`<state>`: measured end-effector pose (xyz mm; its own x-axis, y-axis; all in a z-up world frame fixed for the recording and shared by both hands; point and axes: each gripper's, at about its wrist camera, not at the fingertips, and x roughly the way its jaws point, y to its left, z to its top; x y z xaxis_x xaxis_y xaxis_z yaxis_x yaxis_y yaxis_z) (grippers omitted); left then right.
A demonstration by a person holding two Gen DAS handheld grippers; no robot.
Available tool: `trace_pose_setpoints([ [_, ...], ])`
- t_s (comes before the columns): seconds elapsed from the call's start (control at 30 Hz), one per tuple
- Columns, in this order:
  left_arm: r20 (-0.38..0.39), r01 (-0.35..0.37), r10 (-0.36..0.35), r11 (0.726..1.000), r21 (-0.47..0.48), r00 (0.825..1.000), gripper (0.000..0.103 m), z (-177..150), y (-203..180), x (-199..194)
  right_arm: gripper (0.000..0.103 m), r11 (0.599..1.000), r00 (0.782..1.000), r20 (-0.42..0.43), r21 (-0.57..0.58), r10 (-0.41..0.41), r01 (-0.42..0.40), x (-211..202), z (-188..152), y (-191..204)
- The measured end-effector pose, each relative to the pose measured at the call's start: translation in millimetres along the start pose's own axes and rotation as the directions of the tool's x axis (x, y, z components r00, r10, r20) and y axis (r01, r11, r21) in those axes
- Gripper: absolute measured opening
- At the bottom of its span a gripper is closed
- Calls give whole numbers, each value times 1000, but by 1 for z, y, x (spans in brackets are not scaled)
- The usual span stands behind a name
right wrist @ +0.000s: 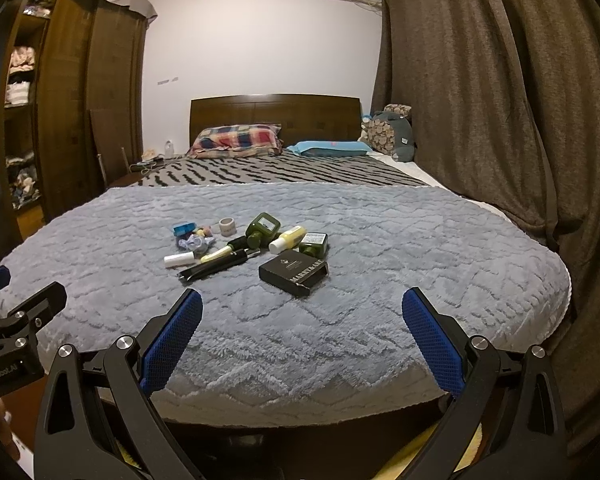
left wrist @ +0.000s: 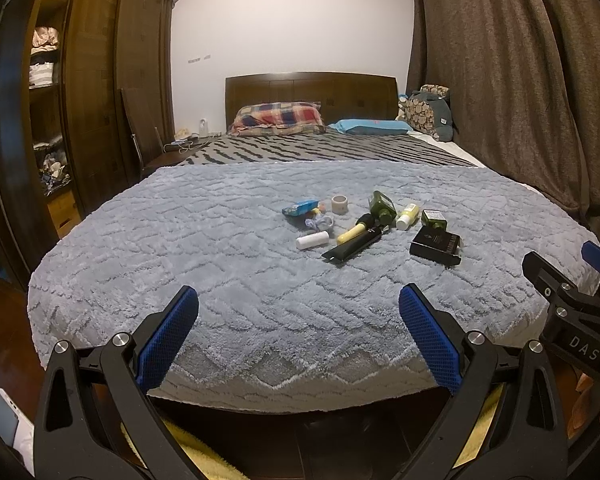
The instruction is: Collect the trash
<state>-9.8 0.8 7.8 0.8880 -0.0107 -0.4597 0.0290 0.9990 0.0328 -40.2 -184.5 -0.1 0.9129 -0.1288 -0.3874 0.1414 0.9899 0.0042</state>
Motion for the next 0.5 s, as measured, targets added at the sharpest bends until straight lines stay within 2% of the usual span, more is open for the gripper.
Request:
trace_pose_setpoints([
  [0.5, 1, 4, -4, 1000, 2, 1000, 95, 0, -2, -2, 101, 1000, 1000, 1, 1, -1, 1, -1, -2, 0],
])
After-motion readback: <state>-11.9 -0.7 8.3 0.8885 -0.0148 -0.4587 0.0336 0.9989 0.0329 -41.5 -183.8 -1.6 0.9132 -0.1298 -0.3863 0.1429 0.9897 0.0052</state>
